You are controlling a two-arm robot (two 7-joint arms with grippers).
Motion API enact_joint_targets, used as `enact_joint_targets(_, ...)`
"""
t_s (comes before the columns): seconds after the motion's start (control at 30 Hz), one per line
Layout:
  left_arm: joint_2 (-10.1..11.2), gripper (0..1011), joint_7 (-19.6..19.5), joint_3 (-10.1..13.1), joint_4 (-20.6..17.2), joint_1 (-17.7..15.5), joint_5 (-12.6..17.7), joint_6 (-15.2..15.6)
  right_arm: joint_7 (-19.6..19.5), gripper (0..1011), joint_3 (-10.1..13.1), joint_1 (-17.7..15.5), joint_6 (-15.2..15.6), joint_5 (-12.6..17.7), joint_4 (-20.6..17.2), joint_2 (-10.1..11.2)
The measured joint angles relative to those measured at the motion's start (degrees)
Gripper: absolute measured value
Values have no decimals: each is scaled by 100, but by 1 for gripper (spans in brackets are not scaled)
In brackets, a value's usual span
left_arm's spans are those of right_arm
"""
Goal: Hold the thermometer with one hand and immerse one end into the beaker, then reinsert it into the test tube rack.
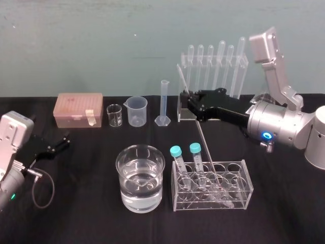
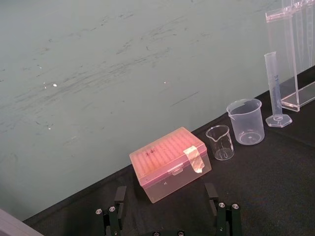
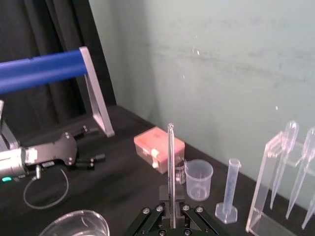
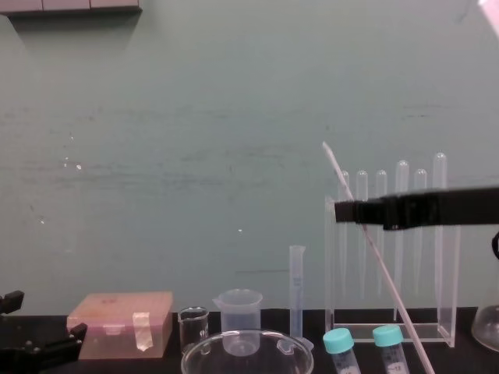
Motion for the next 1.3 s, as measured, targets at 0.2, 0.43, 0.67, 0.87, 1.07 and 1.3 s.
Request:
enact_joint_targets(0.2, 0, 1008, 0, 0, 0, 0, 0, 0, 40, 56, 254, -232, -417, 130, -200, 99)
enact_joint_targets(0.43, 0, 1008, 0, 0, 0, 0, 0, 0, 104, 56, 641, -608, -964, 462, -377, 136)
enact_joint_targets(0.67, 0, 1008, 0, 0, 0, 0, 0, 0, 204, 55, 859, -743, -1317, 631, -516, 153)
enact_joint_targets(0.87, 0, 1008, 0, 0, 0, 0, 0, 0, 324, 56, 958, -459, -1249, 856, -576, 162)
enact_joint_targets(1.07, 0, 1008, 0, 0, 0, 0, 0, 0, 556, 56, 911, 193, -1076, 1117, -481, 93)
enact_joint_targets(1.3, 0, 1008, 0, 0, 0, 0, 0, 0, 1007, 56, 549, 876, -1051, 1311, -128, -251)
